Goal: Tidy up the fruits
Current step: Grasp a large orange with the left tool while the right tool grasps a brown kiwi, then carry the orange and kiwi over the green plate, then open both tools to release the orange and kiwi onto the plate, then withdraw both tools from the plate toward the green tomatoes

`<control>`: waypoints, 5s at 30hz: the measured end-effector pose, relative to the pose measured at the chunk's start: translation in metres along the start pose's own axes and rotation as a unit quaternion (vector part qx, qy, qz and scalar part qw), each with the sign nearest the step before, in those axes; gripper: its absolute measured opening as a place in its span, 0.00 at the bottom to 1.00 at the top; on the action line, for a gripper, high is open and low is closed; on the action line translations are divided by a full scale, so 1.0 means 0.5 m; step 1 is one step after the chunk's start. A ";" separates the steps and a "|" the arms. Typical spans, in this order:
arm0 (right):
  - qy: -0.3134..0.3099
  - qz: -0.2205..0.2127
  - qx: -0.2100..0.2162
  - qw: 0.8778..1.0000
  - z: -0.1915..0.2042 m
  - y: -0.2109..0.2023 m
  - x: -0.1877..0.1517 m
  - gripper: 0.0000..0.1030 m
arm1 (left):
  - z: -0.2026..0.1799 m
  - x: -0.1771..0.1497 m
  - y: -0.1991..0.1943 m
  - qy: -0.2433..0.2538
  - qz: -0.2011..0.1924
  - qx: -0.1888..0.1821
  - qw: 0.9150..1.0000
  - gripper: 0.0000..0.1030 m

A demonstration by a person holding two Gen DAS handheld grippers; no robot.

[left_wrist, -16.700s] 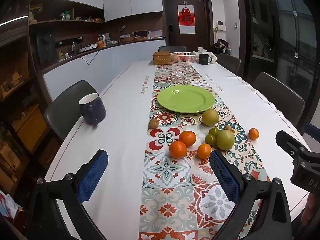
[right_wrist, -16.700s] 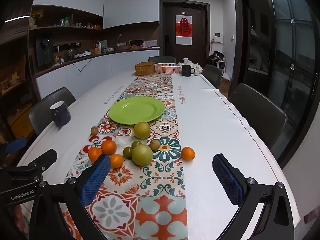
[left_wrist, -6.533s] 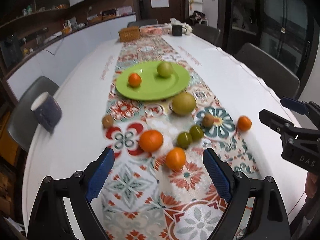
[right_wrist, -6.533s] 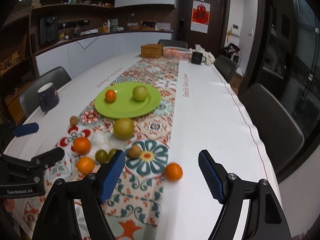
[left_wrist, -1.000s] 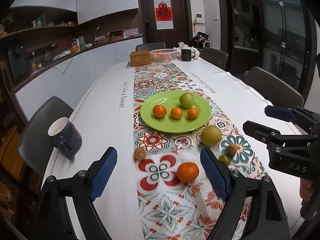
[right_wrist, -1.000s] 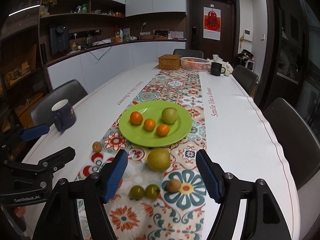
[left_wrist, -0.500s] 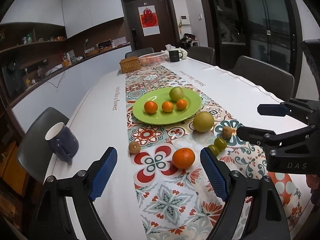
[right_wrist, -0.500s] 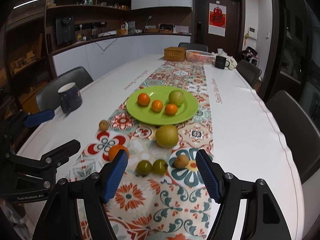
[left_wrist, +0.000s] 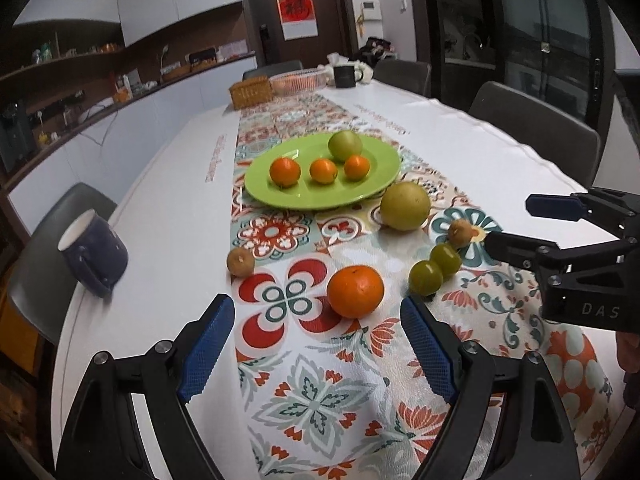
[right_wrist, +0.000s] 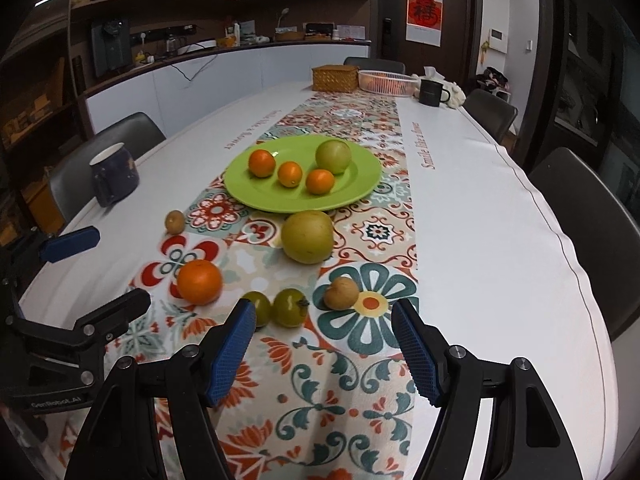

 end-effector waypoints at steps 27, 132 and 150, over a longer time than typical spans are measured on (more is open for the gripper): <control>0.068 0.052 0.039 0.996 -0.084 0.130 0.016 0.38 | -0.043 0.022 0.127 -0.020 0.077 -0.040 0.996 0.61; -0.014 -0.067 0.037 0.997 -0.001 0.039 0.236 0.59 | 0.104 0.234 0.015 -0.043 -0.046 0.014 0.998 0.82; -0.038 -0.079 0.026 0.996 0.066 -0.075 0.132 0.62 | 0.106 0.113 -0.114 -0.036 -0.070 0.036 0.996 0.87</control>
Point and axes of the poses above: each gripper's, at about its wrist camera, not at the fingertips, and y roughly the way its jaws point, z to its left, x to its top, the point moved 1 cm from there along y, roughly the way its jaws point, and after that the axes turned 12 degrees about x, right-handed, at the moved point
